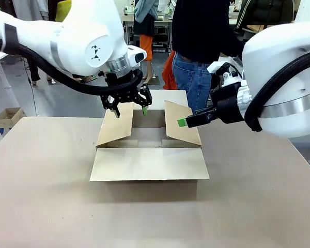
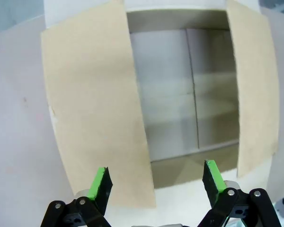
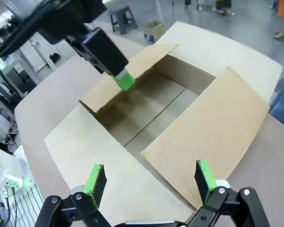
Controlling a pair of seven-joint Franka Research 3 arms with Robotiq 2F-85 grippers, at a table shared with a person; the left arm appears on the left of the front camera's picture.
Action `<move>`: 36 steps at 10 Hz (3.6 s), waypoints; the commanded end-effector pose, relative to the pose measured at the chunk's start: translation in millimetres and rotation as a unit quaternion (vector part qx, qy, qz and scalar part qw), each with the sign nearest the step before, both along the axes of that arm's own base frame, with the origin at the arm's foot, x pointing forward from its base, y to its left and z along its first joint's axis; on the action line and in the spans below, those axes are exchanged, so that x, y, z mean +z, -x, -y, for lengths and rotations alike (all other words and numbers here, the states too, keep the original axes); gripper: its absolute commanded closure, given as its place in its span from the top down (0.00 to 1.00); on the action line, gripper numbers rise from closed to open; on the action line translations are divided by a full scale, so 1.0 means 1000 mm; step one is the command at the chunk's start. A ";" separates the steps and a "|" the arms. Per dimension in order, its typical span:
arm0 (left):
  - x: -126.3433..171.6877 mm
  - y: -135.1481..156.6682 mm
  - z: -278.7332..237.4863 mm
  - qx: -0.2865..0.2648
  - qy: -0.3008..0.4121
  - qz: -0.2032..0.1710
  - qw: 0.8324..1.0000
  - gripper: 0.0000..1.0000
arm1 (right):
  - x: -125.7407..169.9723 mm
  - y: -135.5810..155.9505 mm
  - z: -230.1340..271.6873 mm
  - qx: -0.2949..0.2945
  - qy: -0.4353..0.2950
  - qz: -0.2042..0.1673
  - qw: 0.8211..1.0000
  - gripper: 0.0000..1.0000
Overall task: Pack the gift set into the box.
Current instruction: Place both hands on the side flaps of the Package Box and spread them outward.
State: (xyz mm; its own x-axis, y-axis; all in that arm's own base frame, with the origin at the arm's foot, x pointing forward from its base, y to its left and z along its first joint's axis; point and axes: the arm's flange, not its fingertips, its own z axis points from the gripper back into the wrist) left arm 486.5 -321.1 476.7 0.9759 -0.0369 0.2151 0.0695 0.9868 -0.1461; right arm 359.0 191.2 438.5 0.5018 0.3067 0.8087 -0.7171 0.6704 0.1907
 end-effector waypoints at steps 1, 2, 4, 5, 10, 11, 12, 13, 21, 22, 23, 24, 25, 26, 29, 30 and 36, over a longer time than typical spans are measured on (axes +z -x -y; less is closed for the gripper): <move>-0.002 -0.014 0.018 0.044 -0.028 -0.010 0.999 1.00 | 0.003 0.001 -0.003 -0.007 0.006 0.002 1.000 1.00; -0.012 -0.020 0.021 0.050 -0.037 -0.017 0.998 1.00 | 0.003 0.001 -0.003 -0.007 0.006 0.002 1.000 1.00; -0.033 -0.032 0.020 0.082 -0.072 -0.006 0.994 1.00 | 0.003 0.001 -0.003 -0.007 0.006 0.002 1.000 1.00; -0.043 -0.034 0.018 0.092 -0.090 0.001 0.992 1.00 | 0.003 0.001 -0.003 -0.007 0.006 0.002 1.000 1.00; -0.056 -0.041 0.012 0.088 -0.153 0.044 0.983 1.00 | 0.003 0.001 -0.003 -0.007 0.006 0.002 1.000 1.00; -0.056 -0.039 0.010 0.085 -0.162 0.051 0.982 1.00 | 0.003 0.001 -0.003 -0.007 0.006 0.002 1.000 1.00; -0.055 -0.038 0.008 0.084 -0.173 0.057 0.980 1.00 | 0.003 0.001 -0.003 -0.007 0.006 0.002 1.000 1.00; -0.052 -0.035 0.005 0.082 -0.176 0.060 0.979 1.00 | 0.003 0.001 -0.003 -0.007 0.006 0.002 1.000 1.00; -0.005 -0.016 -0.077 0.123 -0.102 0.054 0.986 1.00 | 0.003 0.001 -0.003 -0.007 0.006 0.002 1.000 1.00; 0.000 -0.014 -0.097 0.138 -0.081 0.057 0.985 1.00 | 0.003 0.001 -0.003 -0.007 0.006 0.002 1.000 1.00; 0.002 -0.010 -0.119 0.135 -0.042 0.051 0.989 1.00 | 0.003 0.001 -0.003 -0.007 0.006 0.002 1.000 1.00; 0.002 -0.007 -0.137 0.138 -0.012 0.048 0.989 1.00 | 0.003 0.001 -0.003 -0.007 0.006 0.002 1.000 1.00; 0.001 -0.006 -0.155 0.136 0.018 0.045 0.990 1.00 | 0.003 0.001 -0.003 -0.007 0.006 0.002 1.000 1.00; -0.004 -0.008 -0.173 0.124 0.046 0.030 0.991 1.00 | 0.003 0.001 -0.003 -0.007 0.006 0.002 1.000 1.00; -0.028 -0.017 -0.227 0.107 0.130 0.013 0.986 1.00 | 0.003 0.001 -0.003 -0.007 0.006 0.002 1.000 1.00; -0.032 -0.017 -0.243 0.098 0.170 0.026 0.980 1.00 | 0.003 0.001 -0.003 -0.007 0.006 0.002 1.000 1.00; -0.037 -0.021 -0.260 0.094 0.200 0.021 0.975 1.00 | 0.037 -0.020 -0.041 0.009 0.057 -0.044 0.997 1.00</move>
